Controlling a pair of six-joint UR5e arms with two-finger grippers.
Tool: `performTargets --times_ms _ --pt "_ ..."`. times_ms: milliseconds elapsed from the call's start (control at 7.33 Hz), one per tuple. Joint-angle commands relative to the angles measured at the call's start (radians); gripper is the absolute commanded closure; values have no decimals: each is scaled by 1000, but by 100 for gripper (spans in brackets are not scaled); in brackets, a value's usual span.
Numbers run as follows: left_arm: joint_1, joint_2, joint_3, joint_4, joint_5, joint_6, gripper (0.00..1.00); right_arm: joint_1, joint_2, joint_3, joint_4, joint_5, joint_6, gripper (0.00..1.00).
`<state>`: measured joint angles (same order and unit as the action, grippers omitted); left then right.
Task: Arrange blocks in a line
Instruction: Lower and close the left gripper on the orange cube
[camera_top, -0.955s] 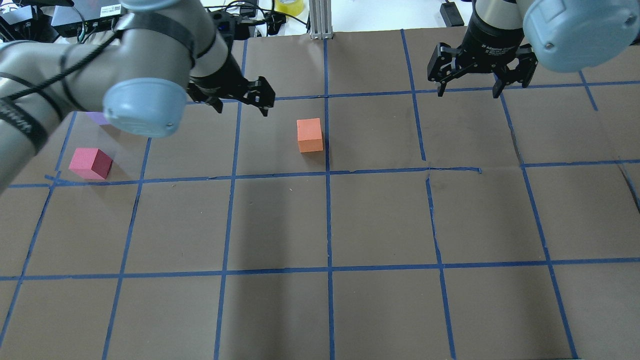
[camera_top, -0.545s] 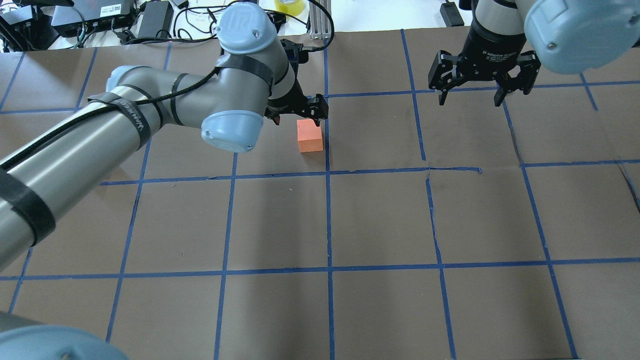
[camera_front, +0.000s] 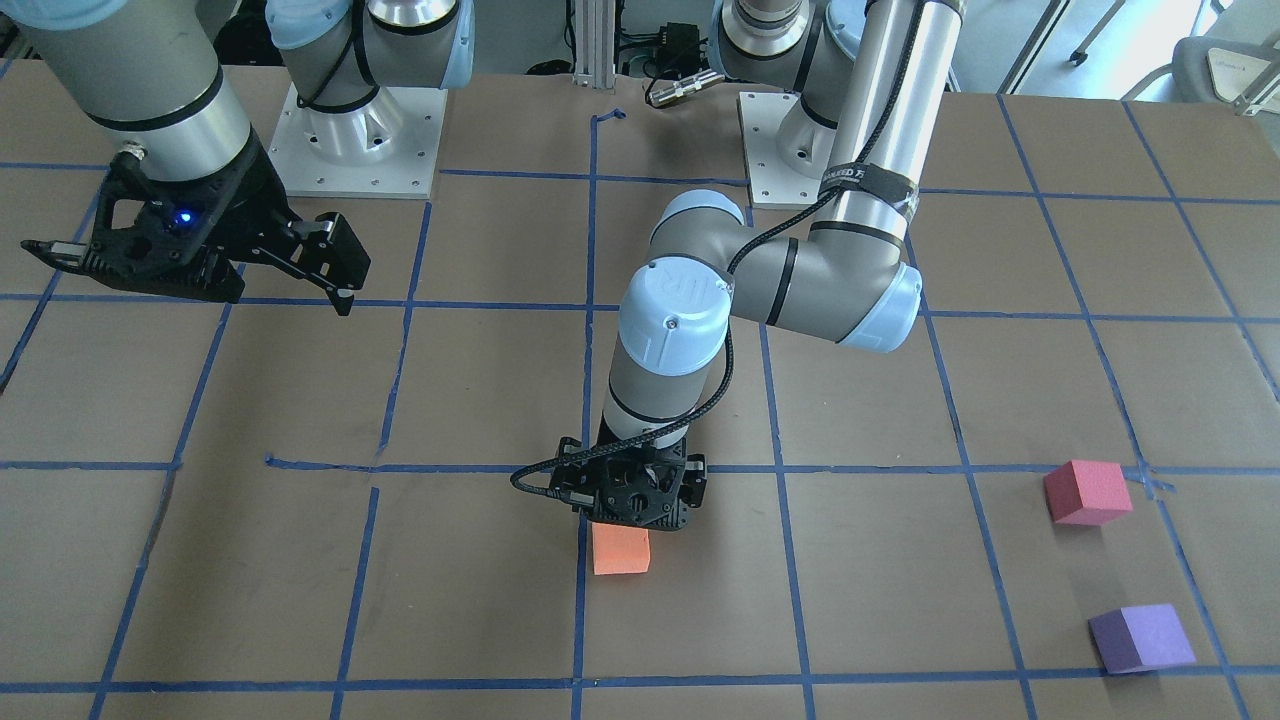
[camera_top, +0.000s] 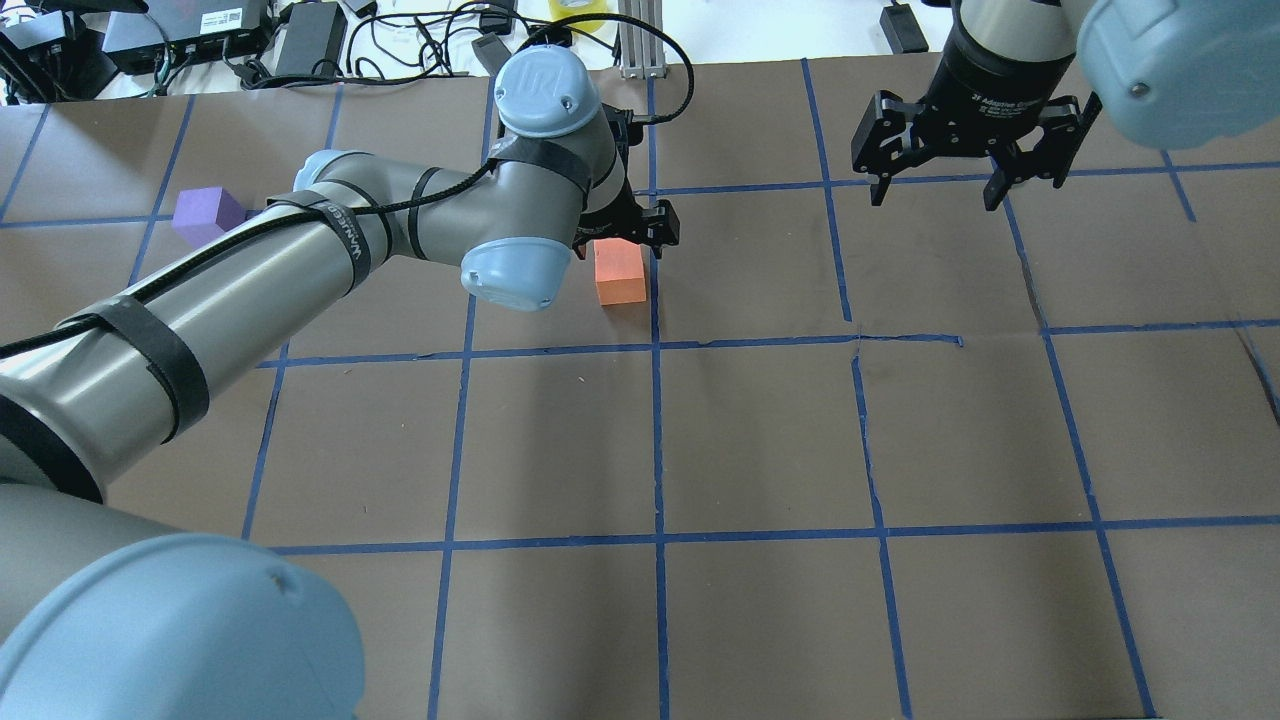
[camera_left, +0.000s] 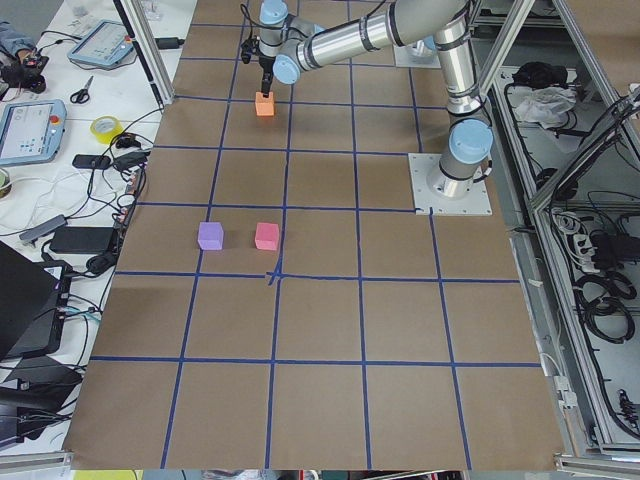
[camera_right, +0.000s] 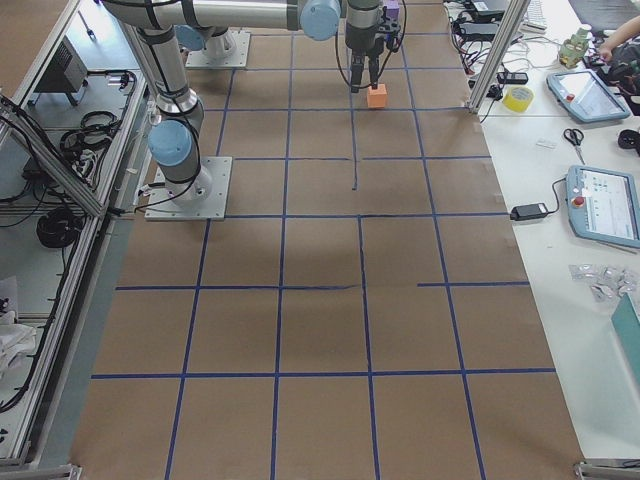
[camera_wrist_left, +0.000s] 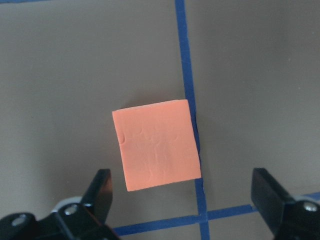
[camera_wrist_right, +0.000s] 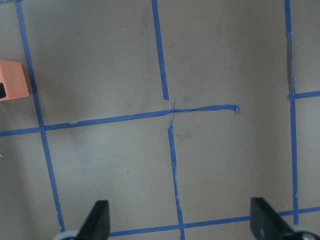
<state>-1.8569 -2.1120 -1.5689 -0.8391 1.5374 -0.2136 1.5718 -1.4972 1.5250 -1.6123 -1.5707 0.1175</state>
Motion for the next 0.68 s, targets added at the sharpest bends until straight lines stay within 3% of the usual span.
performTargets --times_ms 0,273,545 --pt "-1 -22 -2 2 43 -42 0 2 -35 6 5 0 1 0" --pt "-1 -42 0 3 26 -44 0 2 -83 9 6 3 -8 0" --pt "1 -60 3 5 21 -32 1 1 -89 20 6 -8 -137 0"
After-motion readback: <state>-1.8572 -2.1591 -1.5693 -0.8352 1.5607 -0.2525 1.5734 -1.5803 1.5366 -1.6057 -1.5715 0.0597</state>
